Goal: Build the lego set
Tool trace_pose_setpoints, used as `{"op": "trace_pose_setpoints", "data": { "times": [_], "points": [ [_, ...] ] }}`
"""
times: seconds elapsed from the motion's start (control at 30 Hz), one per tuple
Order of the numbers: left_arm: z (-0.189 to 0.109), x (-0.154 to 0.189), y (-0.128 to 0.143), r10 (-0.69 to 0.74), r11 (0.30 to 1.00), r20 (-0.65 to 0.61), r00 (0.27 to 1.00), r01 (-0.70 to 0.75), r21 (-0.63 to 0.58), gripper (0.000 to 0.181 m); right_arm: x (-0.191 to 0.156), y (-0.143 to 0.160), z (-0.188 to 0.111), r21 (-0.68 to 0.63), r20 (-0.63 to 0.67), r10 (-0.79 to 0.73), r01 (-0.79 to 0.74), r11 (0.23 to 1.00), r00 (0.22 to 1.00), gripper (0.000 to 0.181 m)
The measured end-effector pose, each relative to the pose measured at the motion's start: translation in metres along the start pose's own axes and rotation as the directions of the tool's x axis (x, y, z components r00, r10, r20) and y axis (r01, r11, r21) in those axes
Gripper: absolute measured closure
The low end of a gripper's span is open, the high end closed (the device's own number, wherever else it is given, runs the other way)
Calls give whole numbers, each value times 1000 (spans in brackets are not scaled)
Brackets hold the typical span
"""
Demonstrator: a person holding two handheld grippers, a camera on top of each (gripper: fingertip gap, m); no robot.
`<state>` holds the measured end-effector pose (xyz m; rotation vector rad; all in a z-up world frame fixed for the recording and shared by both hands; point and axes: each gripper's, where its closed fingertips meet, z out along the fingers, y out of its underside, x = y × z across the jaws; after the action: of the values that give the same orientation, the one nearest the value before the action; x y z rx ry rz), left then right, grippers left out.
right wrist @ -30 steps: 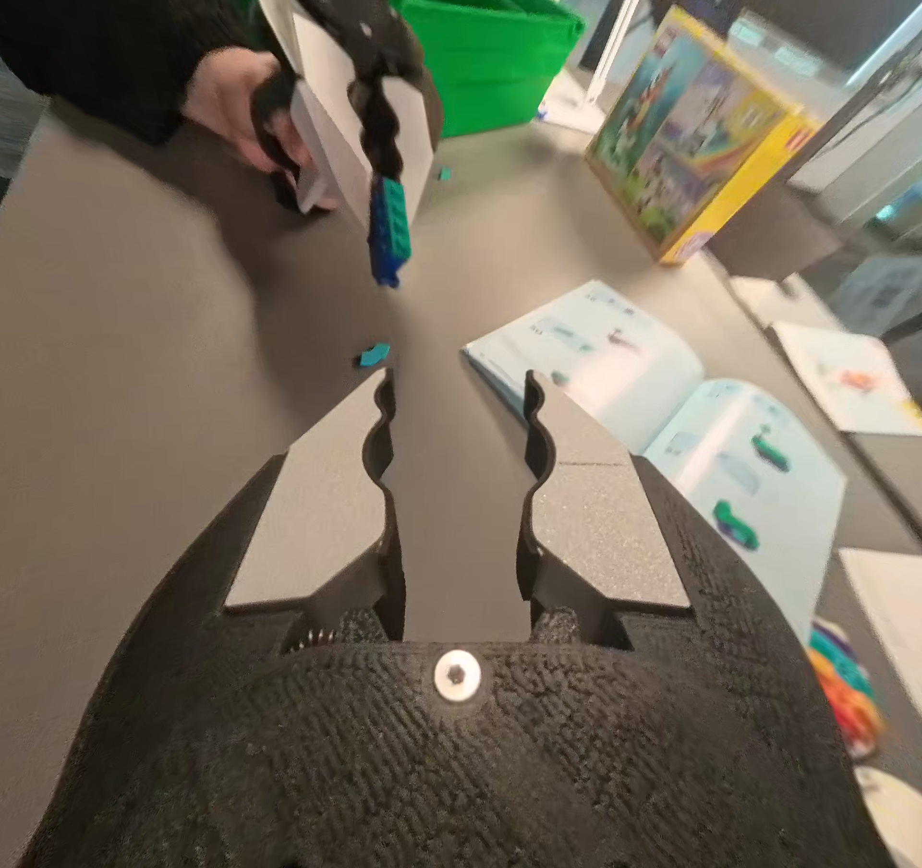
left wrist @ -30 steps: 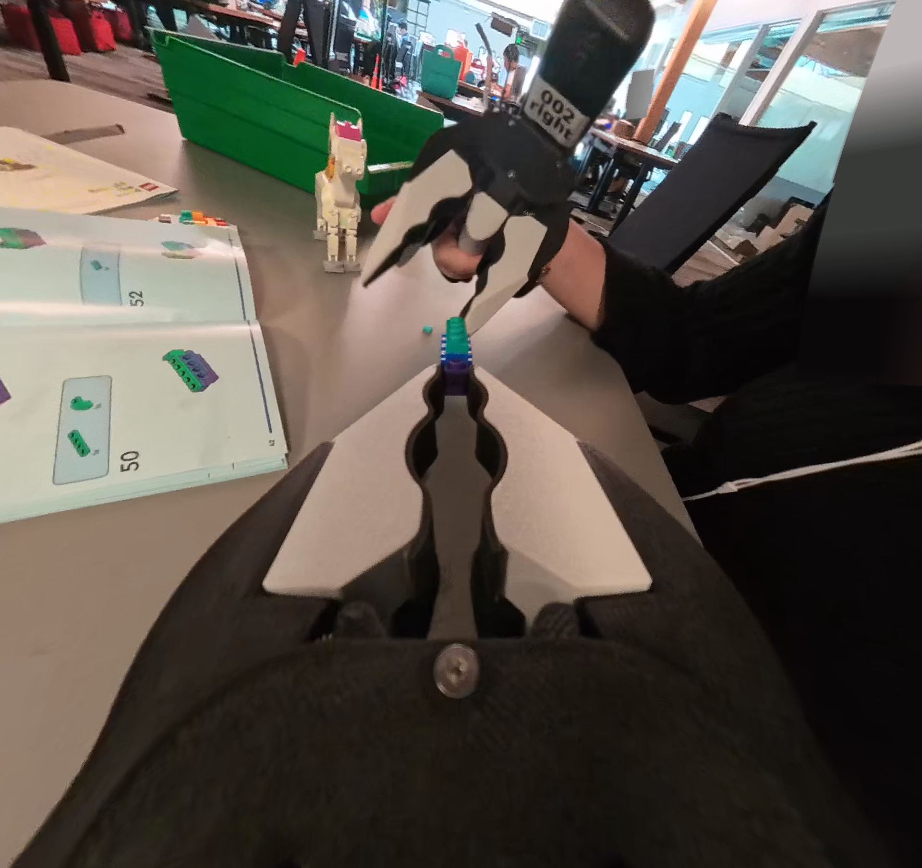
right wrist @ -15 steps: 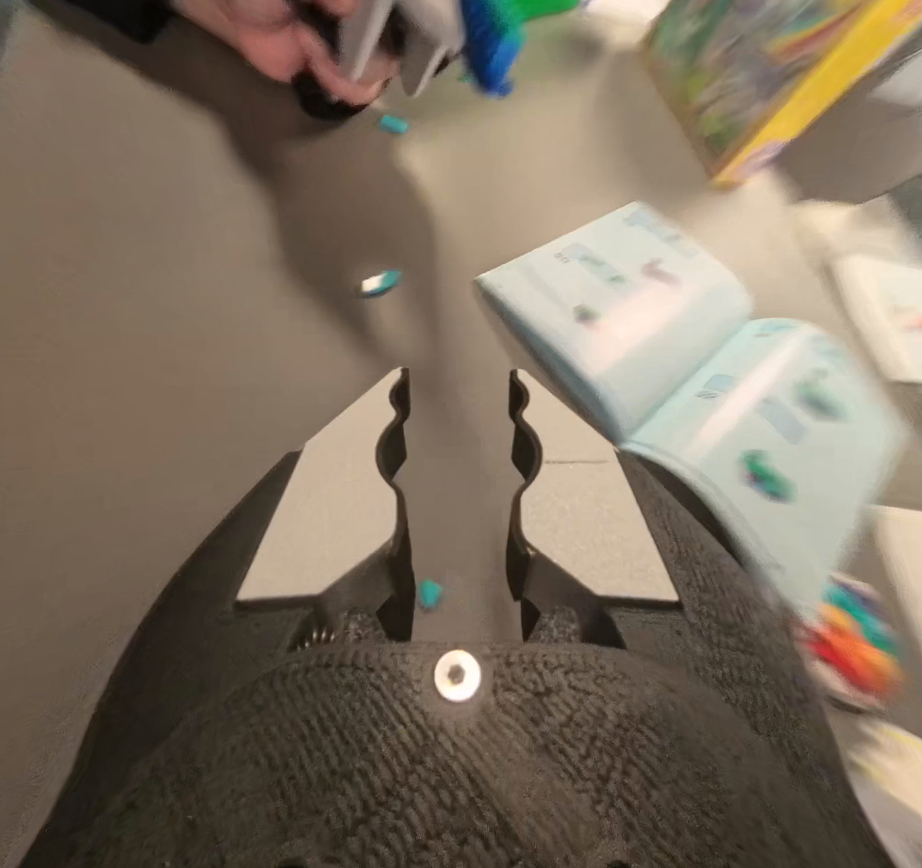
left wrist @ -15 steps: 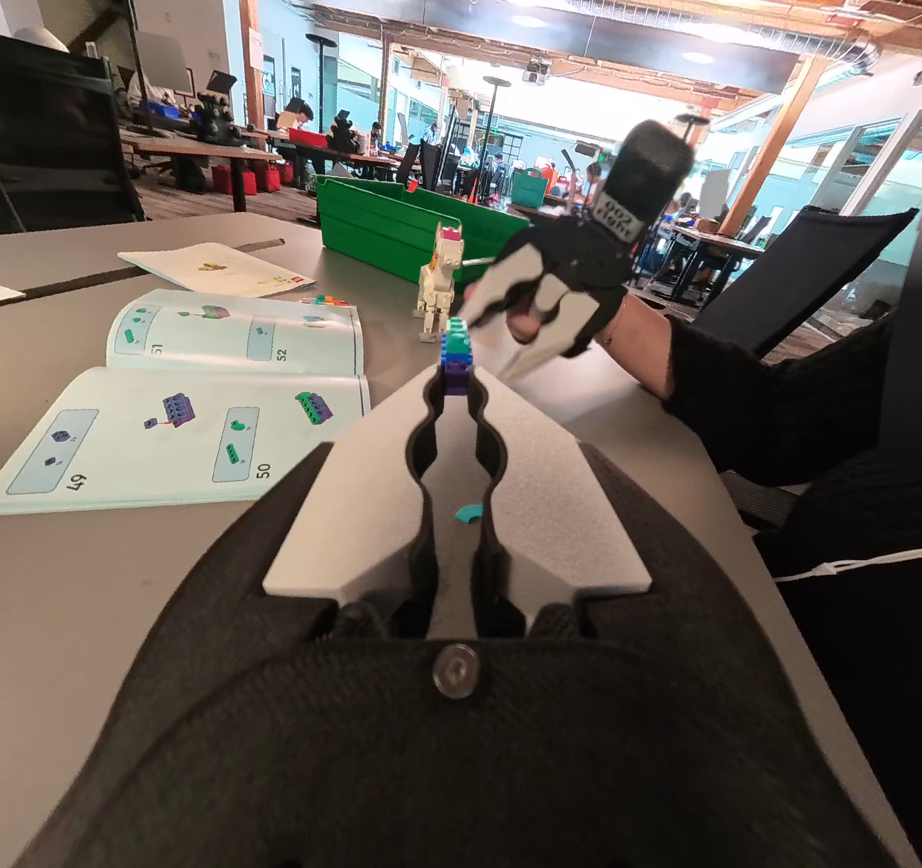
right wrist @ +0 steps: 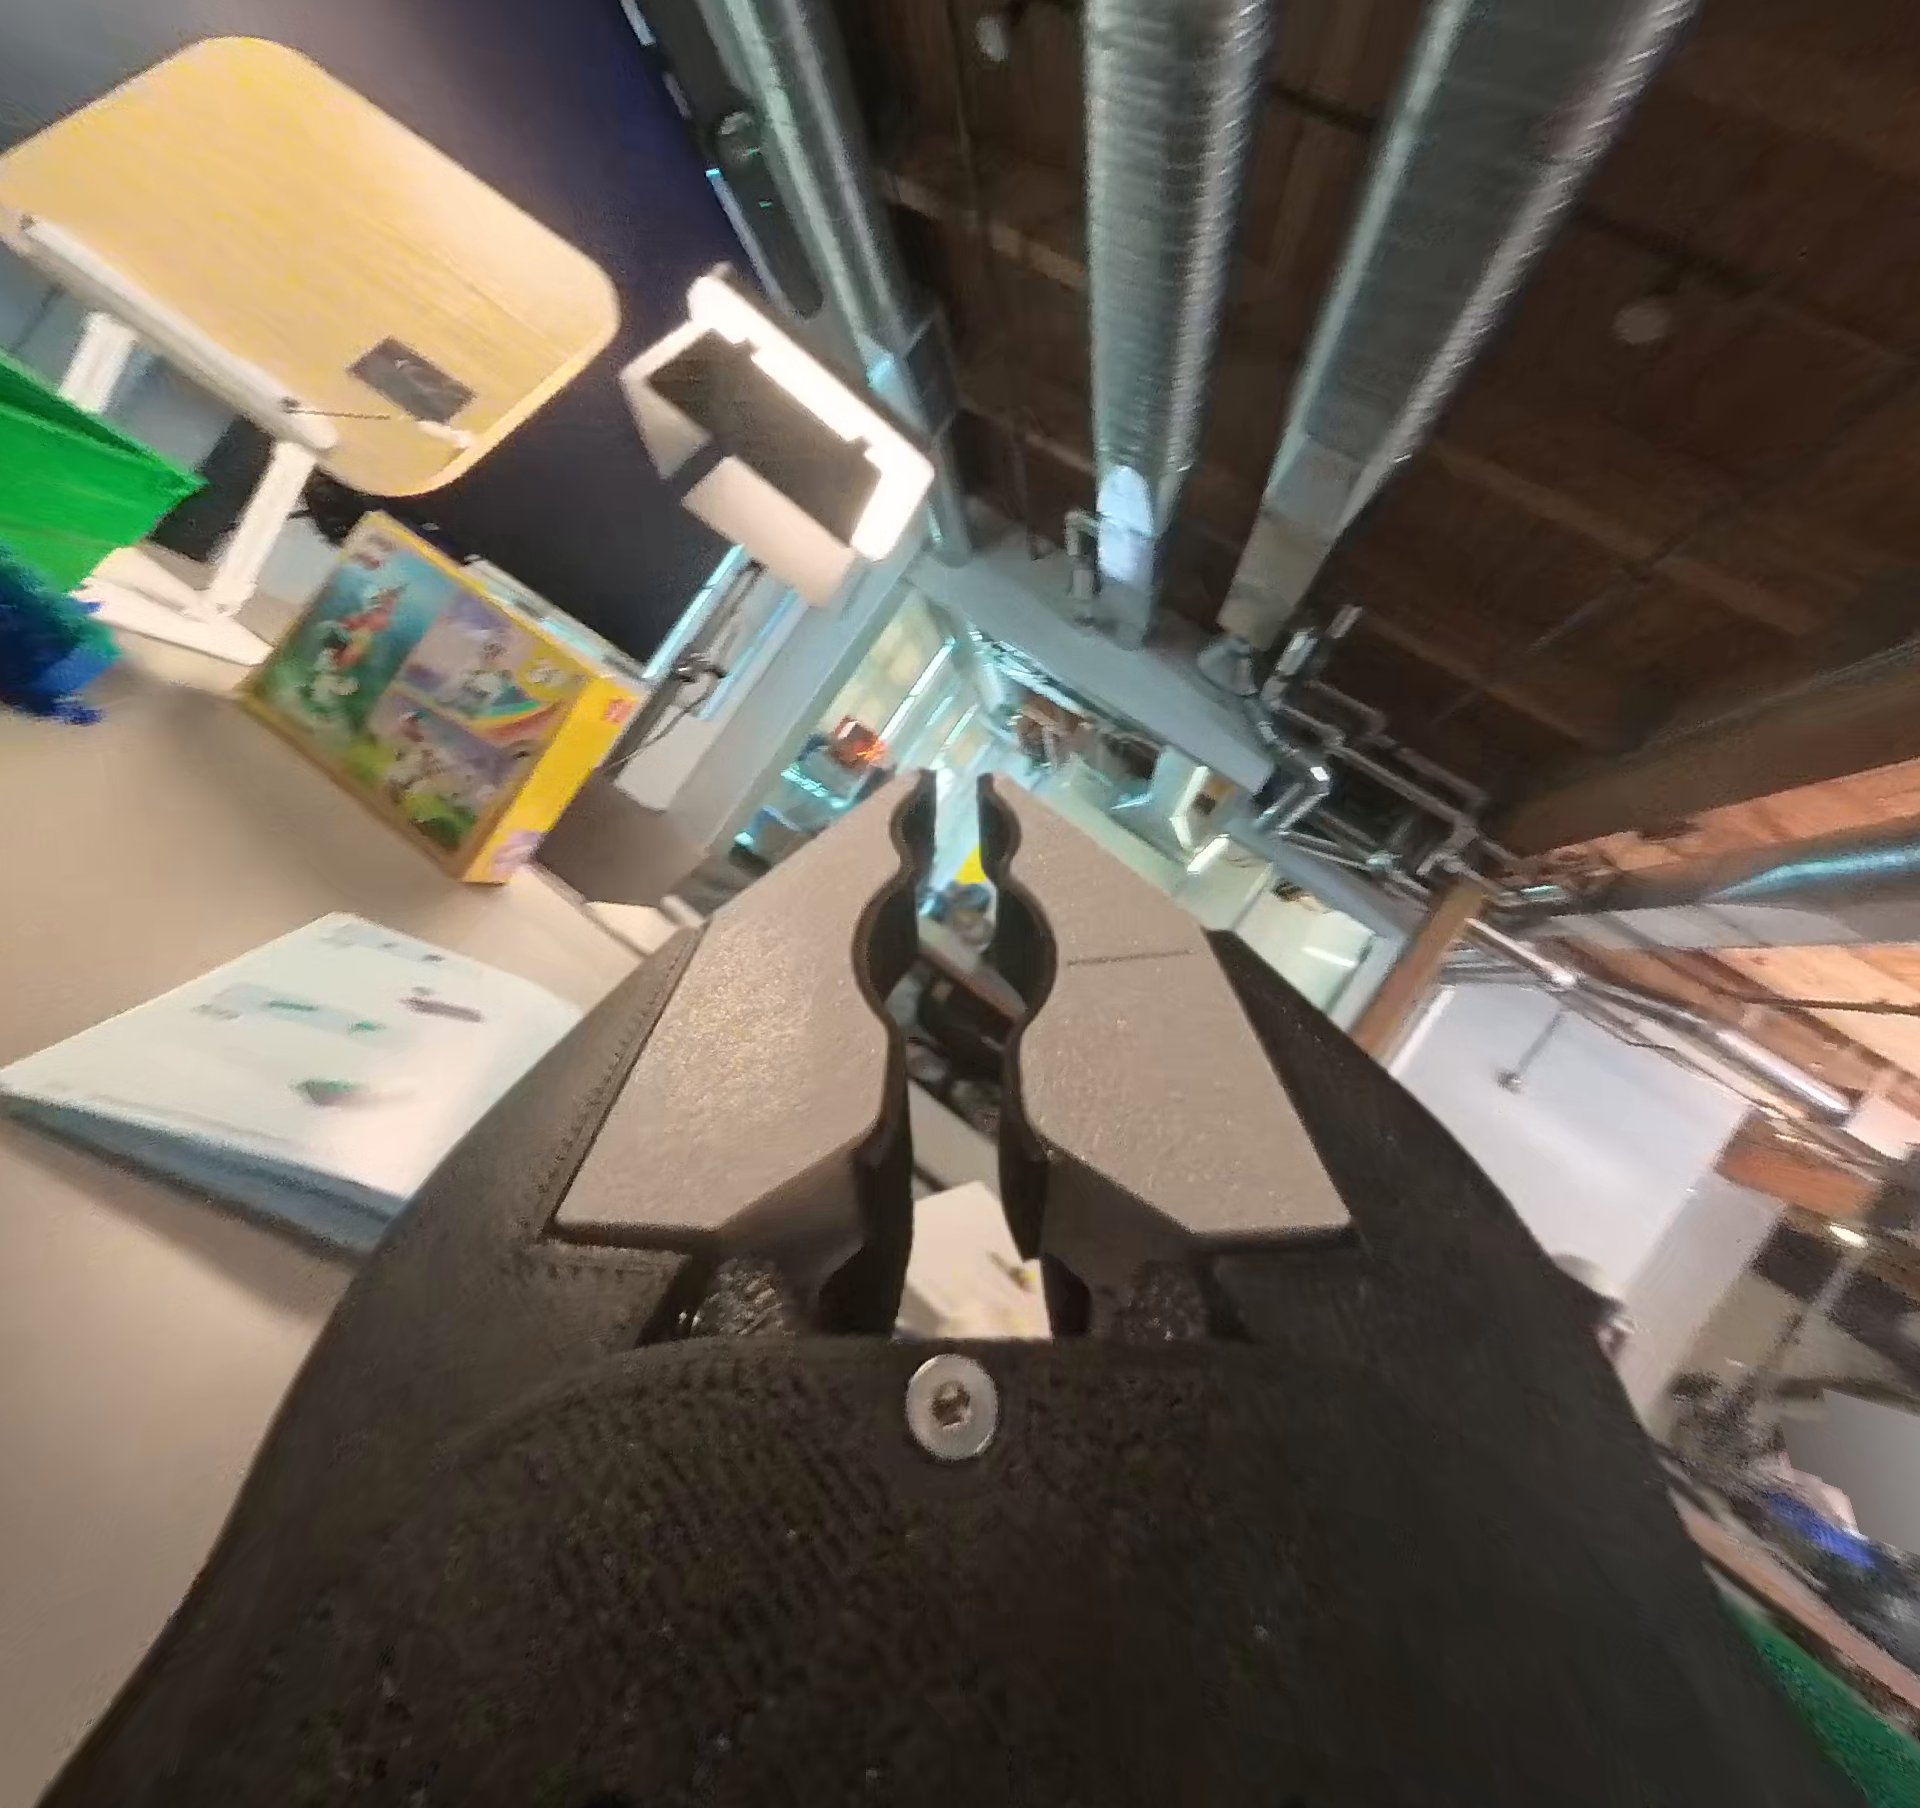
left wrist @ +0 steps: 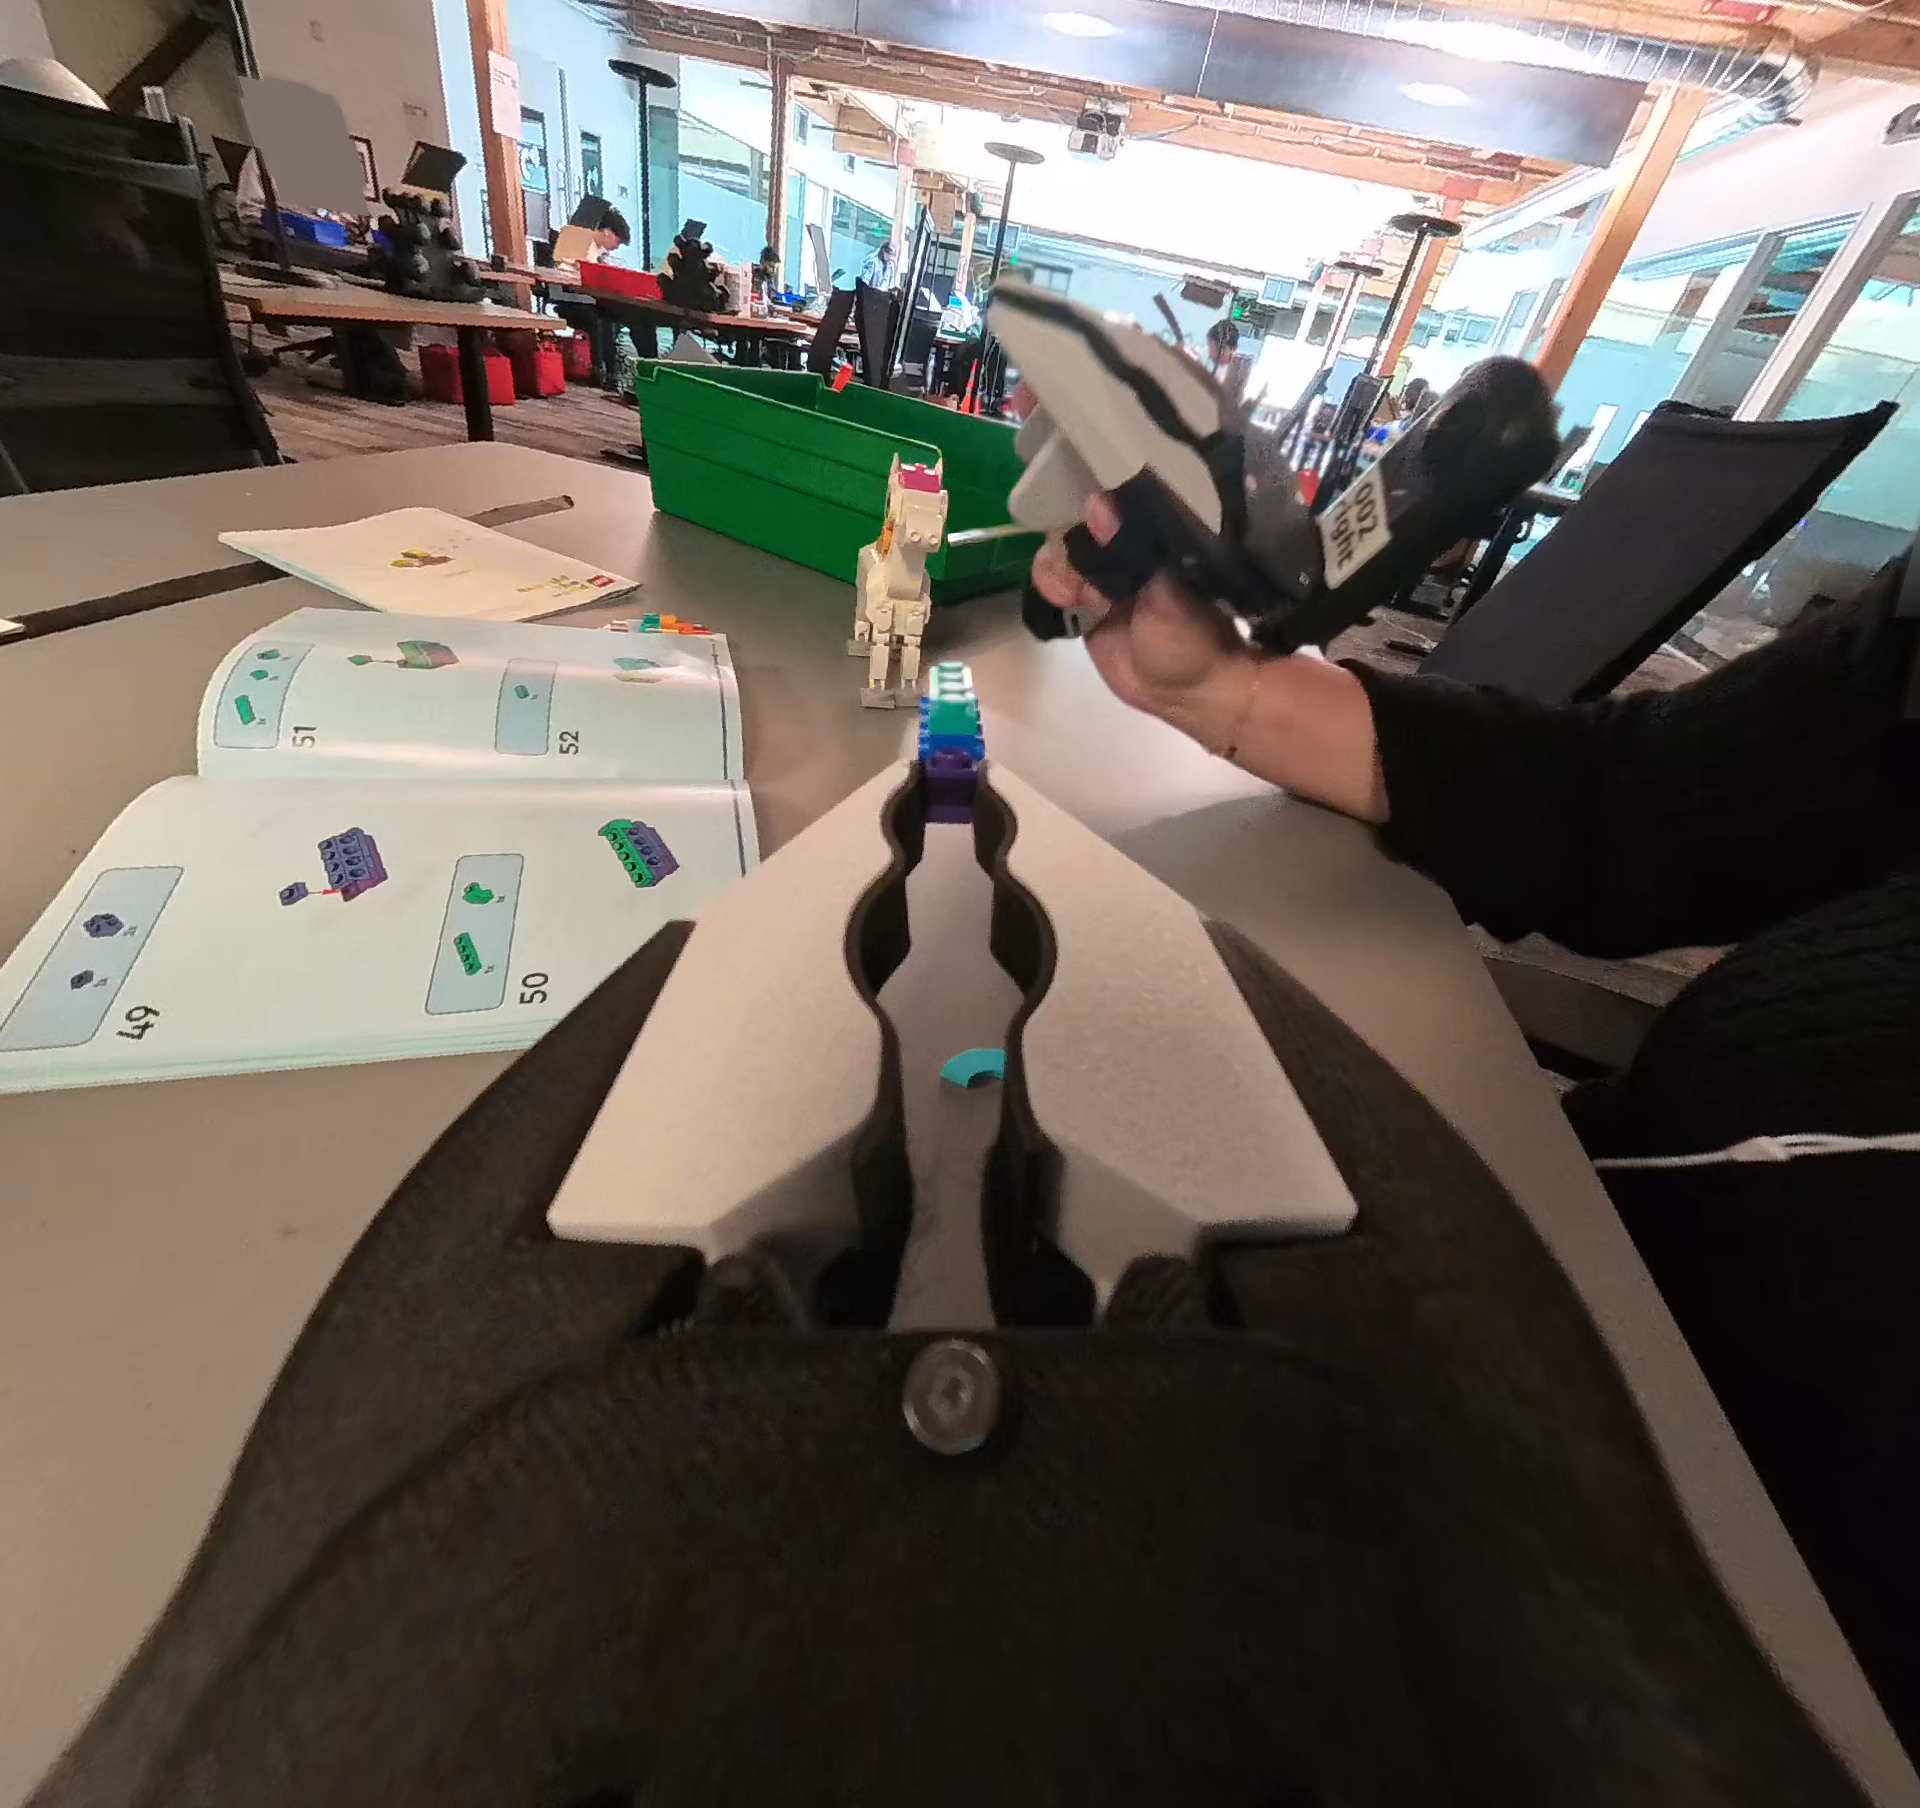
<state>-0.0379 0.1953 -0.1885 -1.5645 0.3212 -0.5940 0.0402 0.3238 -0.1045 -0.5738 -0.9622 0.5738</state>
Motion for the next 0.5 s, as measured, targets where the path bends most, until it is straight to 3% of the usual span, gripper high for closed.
{"op": "trace_pose_setpoints", "data": {
  "times": [0.23,0.37,0.5],
  "points": [
    [2,7,3,43,999,-23,999,-43,-20,174,-78,23,9,-69,246,-38,56,996,969,179],
    [3,9,4,58,998,-26,998,-58,-26,174,-86,30,9,-87,273,-46,73,994,961,180],
    [2,9,3,54,998,-26,998,-55,-22,174,-98,20,3,-71,386,114,-94,993,915,178]
  ]
}}
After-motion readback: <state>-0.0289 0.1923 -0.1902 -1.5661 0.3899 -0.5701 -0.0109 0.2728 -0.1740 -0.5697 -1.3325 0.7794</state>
